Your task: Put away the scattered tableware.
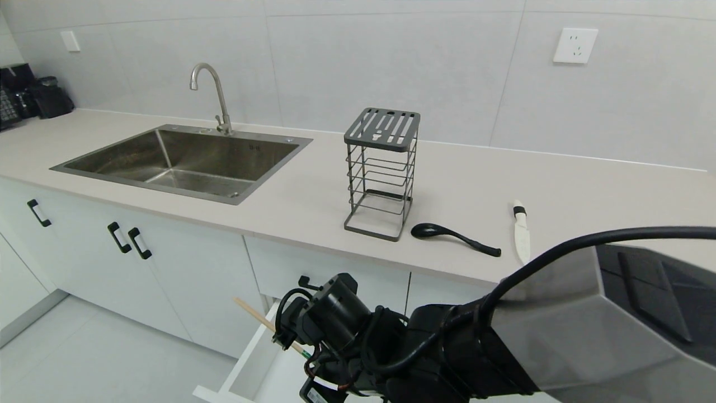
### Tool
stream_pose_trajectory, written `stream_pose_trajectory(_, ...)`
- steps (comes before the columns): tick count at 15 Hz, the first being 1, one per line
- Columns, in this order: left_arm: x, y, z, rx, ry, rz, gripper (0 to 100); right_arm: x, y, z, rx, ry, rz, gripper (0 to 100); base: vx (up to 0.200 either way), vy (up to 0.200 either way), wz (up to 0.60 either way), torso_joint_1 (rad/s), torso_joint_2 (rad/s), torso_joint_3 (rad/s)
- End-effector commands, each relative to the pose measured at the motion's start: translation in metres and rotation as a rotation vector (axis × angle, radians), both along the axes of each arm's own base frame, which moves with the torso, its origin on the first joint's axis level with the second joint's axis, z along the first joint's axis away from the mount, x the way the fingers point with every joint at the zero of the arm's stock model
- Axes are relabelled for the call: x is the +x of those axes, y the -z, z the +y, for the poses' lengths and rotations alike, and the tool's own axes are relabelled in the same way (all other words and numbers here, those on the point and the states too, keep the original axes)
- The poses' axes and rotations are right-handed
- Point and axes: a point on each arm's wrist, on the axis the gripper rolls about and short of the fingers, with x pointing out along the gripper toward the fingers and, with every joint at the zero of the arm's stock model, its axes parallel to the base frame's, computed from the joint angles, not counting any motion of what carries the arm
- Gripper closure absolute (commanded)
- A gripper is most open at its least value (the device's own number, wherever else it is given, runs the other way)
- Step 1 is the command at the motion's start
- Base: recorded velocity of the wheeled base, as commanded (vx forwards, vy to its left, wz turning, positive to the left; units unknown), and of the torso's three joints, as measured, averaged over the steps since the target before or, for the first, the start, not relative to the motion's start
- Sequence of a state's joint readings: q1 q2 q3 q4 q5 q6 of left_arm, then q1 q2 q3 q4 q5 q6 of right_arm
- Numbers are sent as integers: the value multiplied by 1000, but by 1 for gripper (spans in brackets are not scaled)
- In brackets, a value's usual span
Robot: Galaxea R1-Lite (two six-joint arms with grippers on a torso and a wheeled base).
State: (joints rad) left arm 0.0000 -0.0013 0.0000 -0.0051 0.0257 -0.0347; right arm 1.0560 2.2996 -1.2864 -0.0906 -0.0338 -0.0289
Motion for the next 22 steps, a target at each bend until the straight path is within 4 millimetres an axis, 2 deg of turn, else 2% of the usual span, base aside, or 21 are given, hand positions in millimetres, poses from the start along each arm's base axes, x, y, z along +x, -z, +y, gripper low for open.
stream_pose_trajectory(1,0,0,0,-1,0,2,0,0,4,2,-5,-2,2,100,0,0,0,-159,315,163)
stream_pose_trajectory(10,0,0,0,-1,0,2,0,8,12,5,13,-1,-18,100,0,0,0,-241,470,220)
stream_pose_trajectory(15,0,0,0,-1,0,2,0,24,11,-4,3,-1,-51,100,0,0,0,-250,431,197)
stream_pose_trajectory(22,0,0,0,-1,0,2,0,43,11,-12,14,17,-89,100,0,0,0,-39,63,30)
